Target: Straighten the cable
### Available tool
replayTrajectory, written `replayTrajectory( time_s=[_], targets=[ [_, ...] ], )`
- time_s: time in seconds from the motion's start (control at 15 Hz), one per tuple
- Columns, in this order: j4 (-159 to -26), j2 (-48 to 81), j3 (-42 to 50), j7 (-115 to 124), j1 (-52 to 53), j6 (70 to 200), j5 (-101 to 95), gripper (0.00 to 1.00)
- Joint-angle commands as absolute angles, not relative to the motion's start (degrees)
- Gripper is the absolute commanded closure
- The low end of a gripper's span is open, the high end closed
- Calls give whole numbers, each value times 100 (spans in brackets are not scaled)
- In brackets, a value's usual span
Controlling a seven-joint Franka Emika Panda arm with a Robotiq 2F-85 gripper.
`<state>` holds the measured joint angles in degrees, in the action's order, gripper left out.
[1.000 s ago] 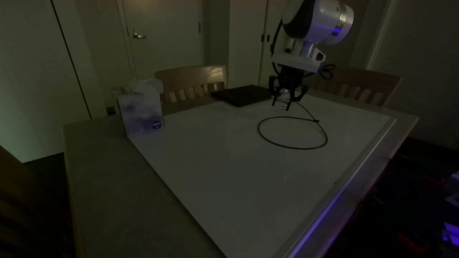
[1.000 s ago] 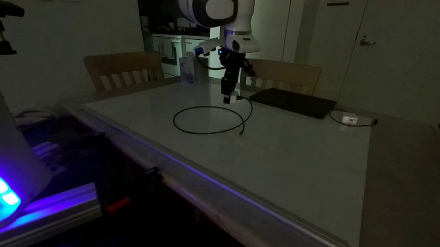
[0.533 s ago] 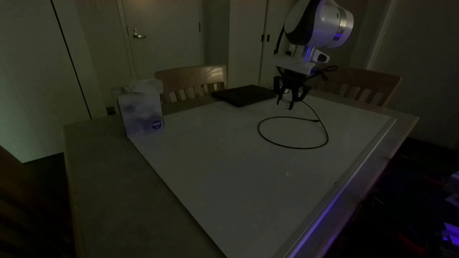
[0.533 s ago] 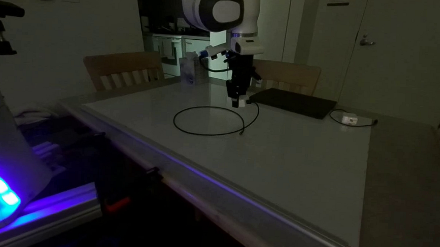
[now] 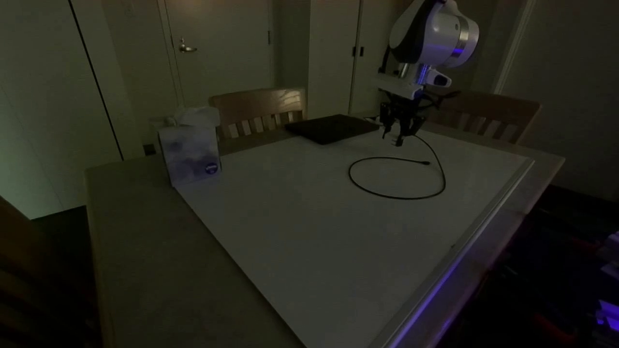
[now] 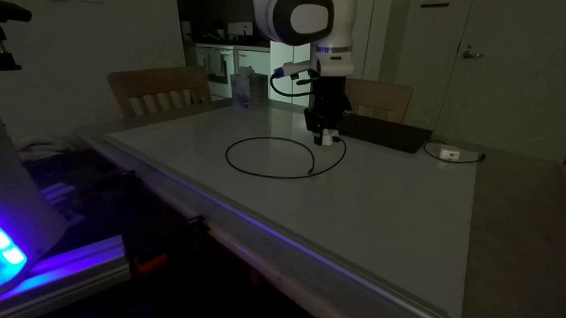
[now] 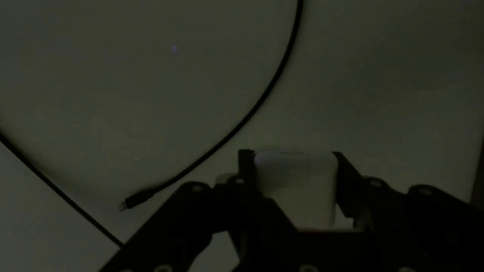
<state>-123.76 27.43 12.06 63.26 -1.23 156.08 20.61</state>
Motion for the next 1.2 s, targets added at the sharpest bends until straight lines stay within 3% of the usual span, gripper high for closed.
replayTrajectory(
  time_s=[0.0, 0.33, 0.4, 0.6, 0.67, 1.13],
  targets=[
    [-12336, 2815, 1244, 6978, -131, 15644, 2177, 73],
    [-12386, 2761, 1137, 7595, -304, 15621, 2351, 73],
    [-12389, 2763, 1142, 7623, -335, 15620, 2343, 48],
    [-12388, 2763, 1129, 7621, -328, 15620, 2328, 48],
    [-12416, 2790, 1240, 7696, -167, 15648, 2104, 73],
    [-12499, 2715, 1202, 9384, -277, 15618, 2407, 73]
  ],
)
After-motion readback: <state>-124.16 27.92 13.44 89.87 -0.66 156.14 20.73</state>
